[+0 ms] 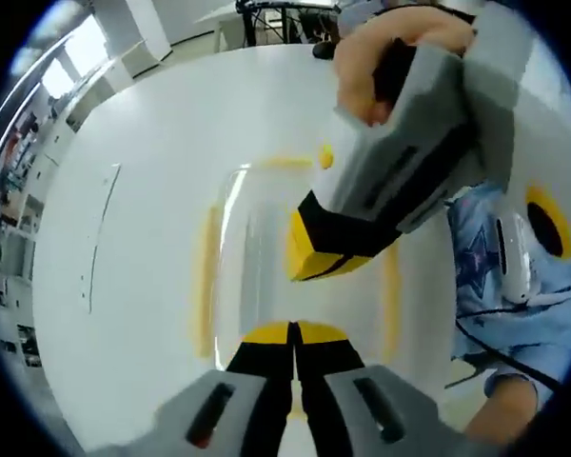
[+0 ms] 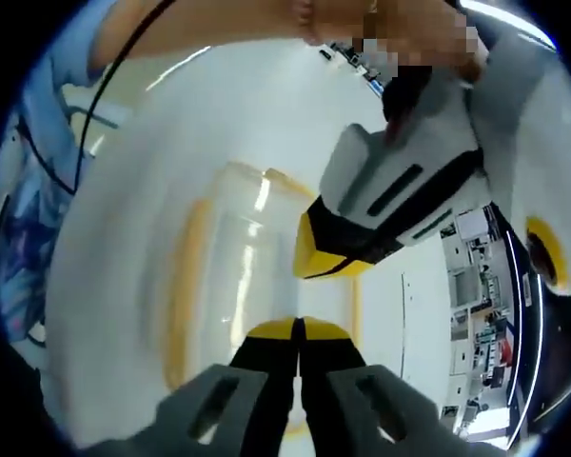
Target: Snap each plastic latch of the storage box into its locked position after aligning the lid with the box until every specified latch is closed and the lid sits flush.
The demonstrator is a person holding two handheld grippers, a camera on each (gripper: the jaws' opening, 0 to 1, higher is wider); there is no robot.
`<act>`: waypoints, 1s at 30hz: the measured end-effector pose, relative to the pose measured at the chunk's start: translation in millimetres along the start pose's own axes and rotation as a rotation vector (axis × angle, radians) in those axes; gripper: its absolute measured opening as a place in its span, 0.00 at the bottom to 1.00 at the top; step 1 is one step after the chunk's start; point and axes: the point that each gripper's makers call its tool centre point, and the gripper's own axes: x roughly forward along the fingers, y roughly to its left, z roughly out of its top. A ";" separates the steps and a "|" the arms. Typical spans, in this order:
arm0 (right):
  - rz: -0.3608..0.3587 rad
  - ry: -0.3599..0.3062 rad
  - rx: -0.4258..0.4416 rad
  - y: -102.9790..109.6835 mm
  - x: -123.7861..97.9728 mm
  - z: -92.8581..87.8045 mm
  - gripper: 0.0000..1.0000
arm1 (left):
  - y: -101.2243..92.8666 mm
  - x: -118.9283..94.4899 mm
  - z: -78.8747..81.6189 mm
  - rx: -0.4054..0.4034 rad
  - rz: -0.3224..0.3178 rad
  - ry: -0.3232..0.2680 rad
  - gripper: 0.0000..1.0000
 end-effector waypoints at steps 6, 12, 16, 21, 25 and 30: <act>0.004 -0.028 0.008 2.0 0.6 1.3 0.00 | 1.1 0.4 -1.4 -0.045 -0.009 0.054 0.00; -0.006 -0.066 0.054 3.0 -0.5 0.6 0.00 | -0.3 0.7 -1.0 -0.078 -0.043 0.070 0.00; -0.010 -0.075 0.068 3.3 -1.0 0.0 0.00 | -4.7 2.7 -1.0 -0.079 -0.038 0.084 0.00; -0.021 -0.076 0.081 4.5 -1.7 -1.2 0.00 | -1.2 3.2 3.1 -0.089 -0.019 0.152 0.00; -0.010 -0.084 0.070 14.0 -8.8 0.7 0.00 | -0.6 3.7 4.5 -0.090 -0.006 0.191 0.00; -0.050 -0.076 0.059 18.1 -11.3 -0.4 0.00 | 0.4 1.9 2.6 -0.101 -0.014 0.207 0.00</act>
